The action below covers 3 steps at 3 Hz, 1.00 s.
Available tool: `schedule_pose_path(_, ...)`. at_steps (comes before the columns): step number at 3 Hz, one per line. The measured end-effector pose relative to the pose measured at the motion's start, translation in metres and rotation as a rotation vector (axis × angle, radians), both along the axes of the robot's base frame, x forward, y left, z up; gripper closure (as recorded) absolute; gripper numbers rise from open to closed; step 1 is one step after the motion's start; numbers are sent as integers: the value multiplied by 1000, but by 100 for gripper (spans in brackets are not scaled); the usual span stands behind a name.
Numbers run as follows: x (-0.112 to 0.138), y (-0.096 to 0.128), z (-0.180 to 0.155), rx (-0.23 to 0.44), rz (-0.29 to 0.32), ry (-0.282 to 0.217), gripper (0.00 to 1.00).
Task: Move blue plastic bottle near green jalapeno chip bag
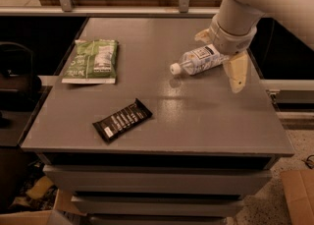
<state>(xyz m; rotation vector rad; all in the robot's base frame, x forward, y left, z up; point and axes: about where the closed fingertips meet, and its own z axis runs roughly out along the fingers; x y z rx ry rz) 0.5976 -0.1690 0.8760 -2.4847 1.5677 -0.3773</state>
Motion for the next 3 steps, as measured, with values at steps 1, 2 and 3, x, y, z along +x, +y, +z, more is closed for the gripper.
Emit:
schedule_pose_path(1,18,-7,-15,-42,-23,12,0)
schedule_pose_path(2,34,-12,-29,-68,-38,32,0)
schedule_pose_path(3,44,-15,-38,-79,-47,50,18)
